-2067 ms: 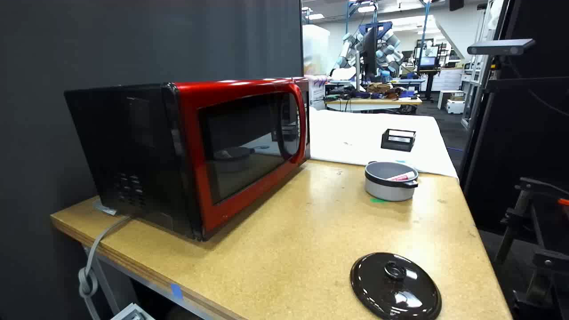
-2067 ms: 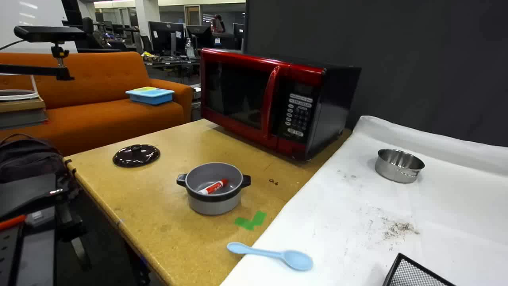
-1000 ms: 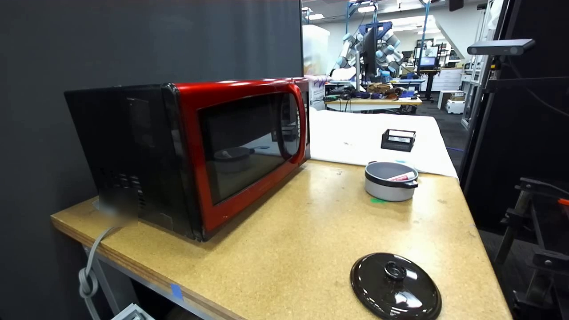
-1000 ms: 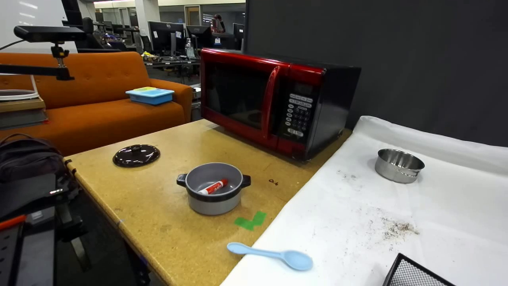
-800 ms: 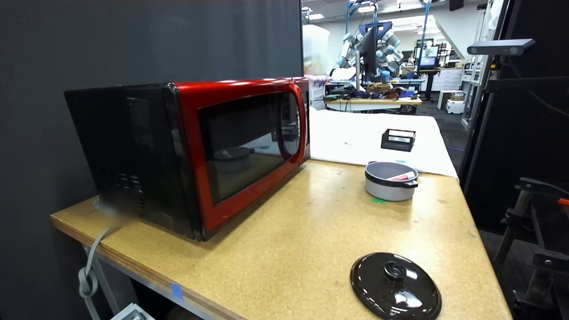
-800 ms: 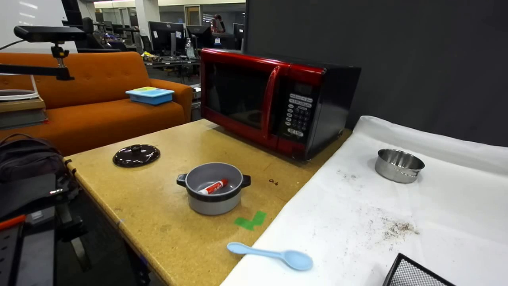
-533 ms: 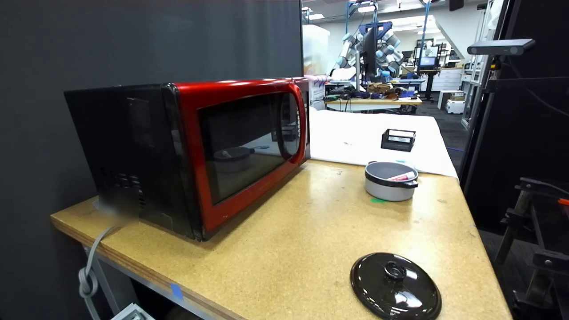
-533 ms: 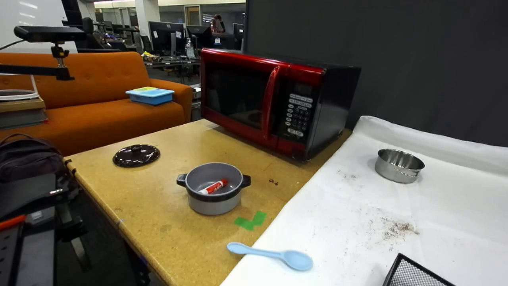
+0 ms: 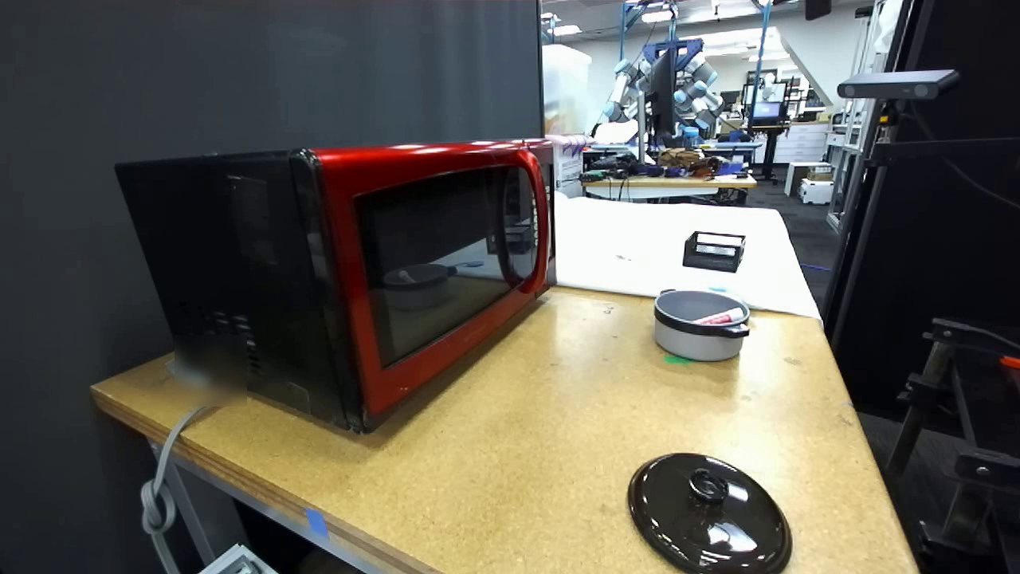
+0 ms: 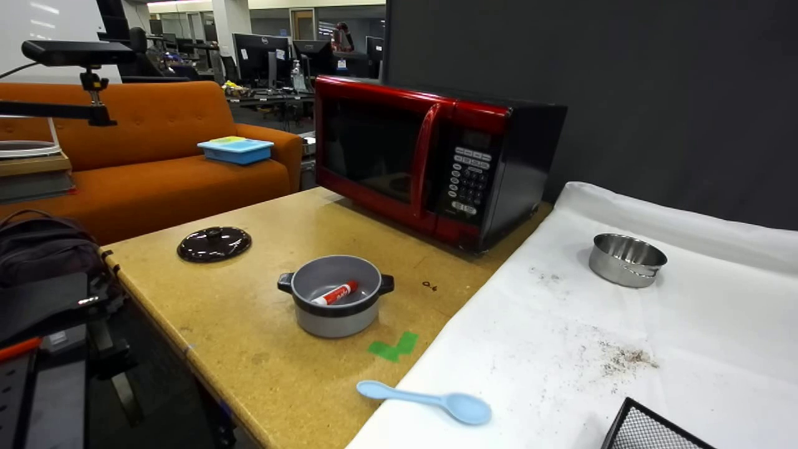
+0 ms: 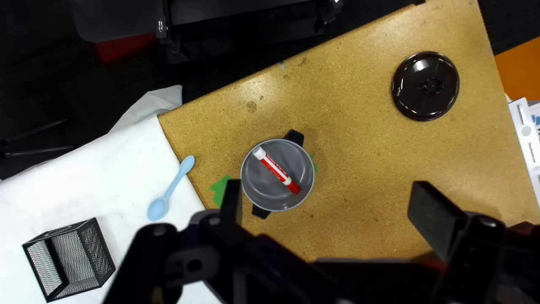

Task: Pick the marker from the bowl and put it on the table, then open the microwave and pick the black object and put it in

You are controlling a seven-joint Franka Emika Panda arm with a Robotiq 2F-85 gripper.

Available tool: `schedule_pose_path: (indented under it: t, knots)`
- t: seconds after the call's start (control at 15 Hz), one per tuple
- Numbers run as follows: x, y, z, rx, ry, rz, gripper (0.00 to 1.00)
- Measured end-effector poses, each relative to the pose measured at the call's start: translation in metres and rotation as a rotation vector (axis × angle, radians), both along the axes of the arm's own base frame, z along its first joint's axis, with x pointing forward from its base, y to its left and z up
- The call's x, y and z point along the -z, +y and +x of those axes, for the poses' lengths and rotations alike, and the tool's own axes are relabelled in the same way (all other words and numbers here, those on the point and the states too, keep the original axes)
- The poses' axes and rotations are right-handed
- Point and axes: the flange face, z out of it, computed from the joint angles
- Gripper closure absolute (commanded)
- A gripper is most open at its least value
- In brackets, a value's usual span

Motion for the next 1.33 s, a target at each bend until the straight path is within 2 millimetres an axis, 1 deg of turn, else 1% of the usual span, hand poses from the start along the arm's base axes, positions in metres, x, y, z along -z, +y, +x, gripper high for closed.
schedule_pose_path:
  t: [0.13,0.33,0.53,0.8,1.07,1.33]
  knots:
    - [0.007,0.001,0.001,-0.017,0.011,0.002,0.00]
    - [0.039,0.001,0.012,-0.058,0.033,0.007,0.00]
    - [0.069,-0.002,0.026,-0.109,0.006,0.014,0.00]
    - [0.103,-0.009,0.035,-0.270,-0.026,0.028,0.00]
    - [0.156,-0.010,0.044,-0.451,0.018,-0.009,0.00]
    - [0.213,-0.002,0.060,-0.571,0.035,-0.048,0.00]
